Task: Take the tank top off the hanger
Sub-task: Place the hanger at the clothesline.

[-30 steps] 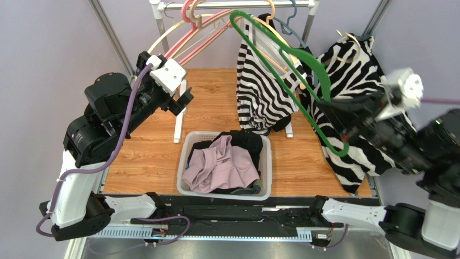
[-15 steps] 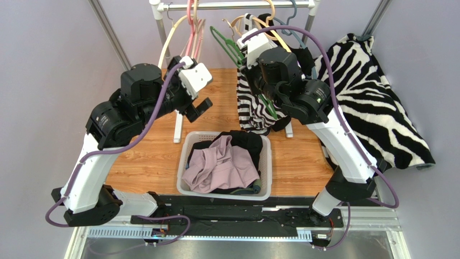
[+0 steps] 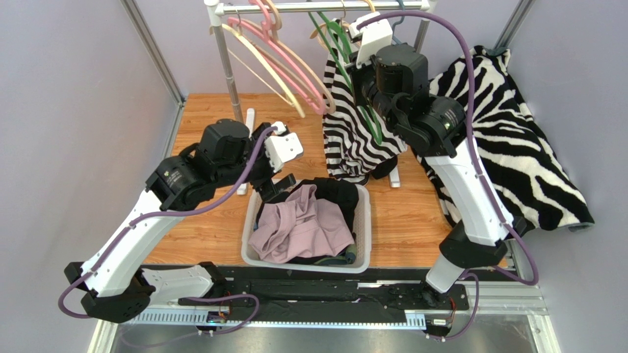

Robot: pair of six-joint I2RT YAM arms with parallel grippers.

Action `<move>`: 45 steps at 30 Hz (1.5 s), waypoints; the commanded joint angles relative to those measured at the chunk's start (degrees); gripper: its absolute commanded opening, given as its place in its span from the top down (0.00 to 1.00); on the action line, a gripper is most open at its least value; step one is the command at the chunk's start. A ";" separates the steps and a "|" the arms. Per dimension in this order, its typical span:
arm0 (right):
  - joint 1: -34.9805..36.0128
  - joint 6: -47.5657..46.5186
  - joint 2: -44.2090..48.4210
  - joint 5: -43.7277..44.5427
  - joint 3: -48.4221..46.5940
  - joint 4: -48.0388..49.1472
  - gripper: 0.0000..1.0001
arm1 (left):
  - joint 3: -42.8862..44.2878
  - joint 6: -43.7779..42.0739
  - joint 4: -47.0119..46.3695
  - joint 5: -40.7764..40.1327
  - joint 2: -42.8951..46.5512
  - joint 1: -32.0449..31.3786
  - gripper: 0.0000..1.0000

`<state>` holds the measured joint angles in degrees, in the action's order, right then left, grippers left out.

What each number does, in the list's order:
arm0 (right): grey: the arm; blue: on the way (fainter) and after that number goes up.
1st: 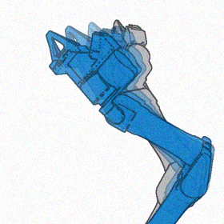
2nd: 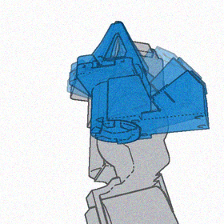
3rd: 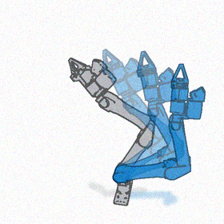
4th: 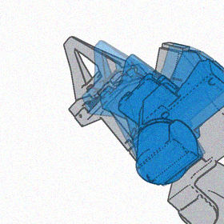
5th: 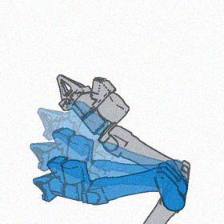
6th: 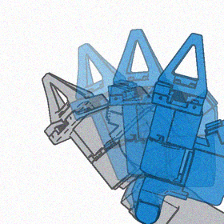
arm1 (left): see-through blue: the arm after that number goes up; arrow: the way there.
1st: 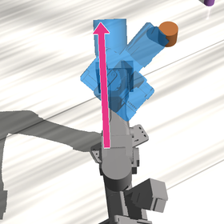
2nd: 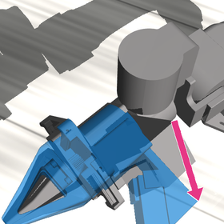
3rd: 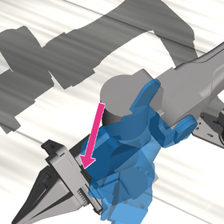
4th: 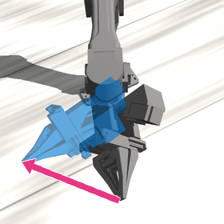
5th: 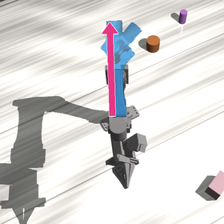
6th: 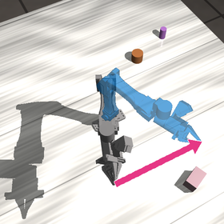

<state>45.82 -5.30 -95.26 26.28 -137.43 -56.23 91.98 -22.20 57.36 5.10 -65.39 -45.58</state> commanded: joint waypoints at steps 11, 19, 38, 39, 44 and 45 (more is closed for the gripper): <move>-7.33 6.62 -10.99 -12.31 -8.12 8.06 1.00 | -10.07 -0.92 -6.65 2.81 4.21 0.23 0.10; -9.08 6.97 -14.25 -14.41 -9.53 11.05 1.00 | -10.34 -0.92 -6.13 4.30 5.62 0.32 0.10; -8.74 9.26 -22.16 -17.94 -10.67 15.53 1.00 | -9.02 -0.39 -3.57 9.57 5.45 0.14 0.10; -8.39 9.17 -22.33 -17.50 -10.67 15.88 1.00 | -9.02 -0.39 -3.66 9.66 5.36 0.14 0.10; -6.54 9.08 -23.91 -16.71 -12.08 16.32 1.00 | -8.67 -0.04 -3.93 10.01 5.09 0.14 0.10; -6.36 9.08 -24.00 -16.44 -12.08 16.67 1.00 | -8.75 -0.04 -3.93 10.10 4.92 0.23 0.10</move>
<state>37.87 3.22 -118.13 9.02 -146.67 -43.70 81.36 -22.68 54.22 13.67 -60.23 -45.58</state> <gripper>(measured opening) 0.033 0.904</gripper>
